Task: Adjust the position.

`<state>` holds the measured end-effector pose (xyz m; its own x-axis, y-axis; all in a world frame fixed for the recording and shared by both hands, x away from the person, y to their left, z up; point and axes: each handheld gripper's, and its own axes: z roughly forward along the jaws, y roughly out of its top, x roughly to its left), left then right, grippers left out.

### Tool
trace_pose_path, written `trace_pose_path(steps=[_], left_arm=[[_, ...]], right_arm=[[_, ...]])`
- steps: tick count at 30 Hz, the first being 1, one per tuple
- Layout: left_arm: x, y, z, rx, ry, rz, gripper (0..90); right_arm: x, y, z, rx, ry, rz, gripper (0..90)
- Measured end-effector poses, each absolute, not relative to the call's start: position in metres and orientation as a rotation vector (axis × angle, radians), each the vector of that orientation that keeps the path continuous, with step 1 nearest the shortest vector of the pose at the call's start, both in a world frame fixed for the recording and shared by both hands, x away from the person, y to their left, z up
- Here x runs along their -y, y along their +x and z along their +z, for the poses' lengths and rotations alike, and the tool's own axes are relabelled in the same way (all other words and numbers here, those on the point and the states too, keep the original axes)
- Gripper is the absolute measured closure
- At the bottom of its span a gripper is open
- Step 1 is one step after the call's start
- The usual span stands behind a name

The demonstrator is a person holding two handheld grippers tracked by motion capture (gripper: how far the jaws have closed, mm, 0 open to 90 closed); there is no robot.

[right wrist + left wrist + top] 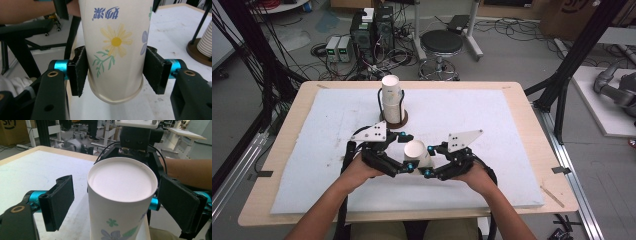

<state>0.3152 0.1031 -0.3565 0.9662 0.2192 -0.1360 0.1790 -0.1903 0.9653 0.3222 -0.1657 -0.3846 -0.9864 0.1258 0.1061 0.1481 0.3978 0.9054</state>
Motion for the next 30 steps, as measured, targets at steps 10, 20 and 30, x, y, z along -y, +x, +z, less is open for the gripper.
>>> trace_pose_path(steps=[10, 20, 30], left_arm=[[-0.11, 0.319, -0.347, -0.293, 1.86, 0.035, 14.1], [-0.102, 0.32, -0.343, -0.265, 1.969, 0.006, 14.5], [-0.093, 0.322, -0.343, -0.244, 2.045, -0.01, 17.1]], right_arm=[[0.171, 0.328, -0.372, 2.743, -0.203, -1.567, 41.1], [0.166, 0.33, -0.357, 2.87, -0.121, -1.389, 41.0], [0.155, 0.33, -0.351, 2.953, -0.054, -1.207, 40.6]])
